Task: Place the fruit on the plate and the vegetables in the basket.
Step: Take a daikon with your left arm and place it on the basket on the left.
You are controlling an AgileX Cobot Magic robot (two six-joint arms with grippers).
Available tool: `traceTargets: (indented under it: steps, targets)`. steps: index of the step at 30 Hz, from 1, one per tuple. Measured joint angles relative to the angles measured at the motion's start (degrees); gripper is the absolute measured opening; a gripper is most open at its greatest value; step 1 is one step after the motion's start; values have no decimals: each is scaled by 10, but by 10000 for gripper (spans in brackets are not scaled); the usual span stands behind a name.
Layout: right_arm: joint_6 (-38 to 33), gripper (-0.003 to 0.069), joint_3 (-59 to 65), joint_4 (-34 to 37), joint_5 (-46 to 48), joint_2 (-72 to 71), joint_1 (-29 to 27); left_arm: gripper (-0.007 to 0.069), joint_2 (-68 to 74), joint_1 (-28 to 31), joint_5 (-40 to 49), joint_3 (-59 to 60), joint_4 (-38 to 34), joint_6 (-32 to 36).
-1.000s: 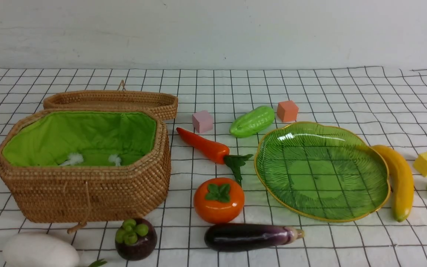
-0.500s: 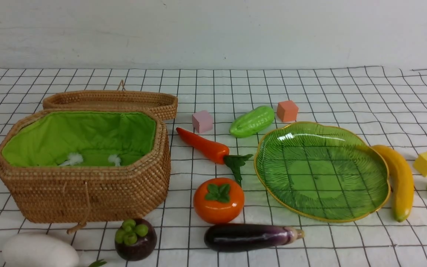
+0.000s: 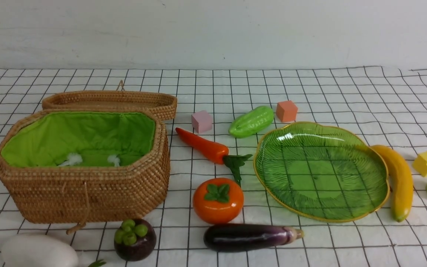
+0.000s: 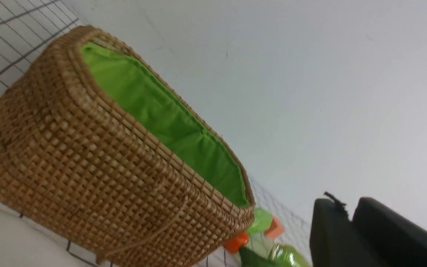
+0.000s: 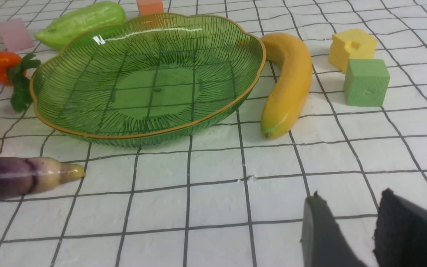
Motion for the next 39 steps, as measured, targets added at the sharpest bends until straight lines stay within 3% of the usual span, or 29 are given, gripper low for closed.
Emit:
traceTargets:
  steps: [1, 4, 11, 22, 28, 34, 37, 39]
  targets:
    - [0, 243, 0, 0, 0, 0, 0, -13, 36, 0, 47, -43, 22, 22]
    - [0, 243, 0, 0, 0, 0, 0, -13, 93, 0, 98, -96, 41, 57]
    - [0, 243, 0, 0, 0, 0, 0, -13, 329, 0, 221, -217, 56, 205]
    - [13, 243, 0, 22, -8, 0, 0, -13, 422, 0, 328, -287, -8, 279]
    - [105, 243, 4, 195, -53, 0, 0, -13, 422, 0, 348, -290, -12, 292]
    - [118, 239, 4, 295, -105, 0, 0, -13, 423, 0, 340, -290, -32, 305]
    - [116, 223, 0, 338, -88, 0, 0, -13, 428, 0, 349, -296, -35, 327]
    - [79, 177, -54, 358, 8, 6, 1, -13, 444, 0, 387, -317, -34, 360]
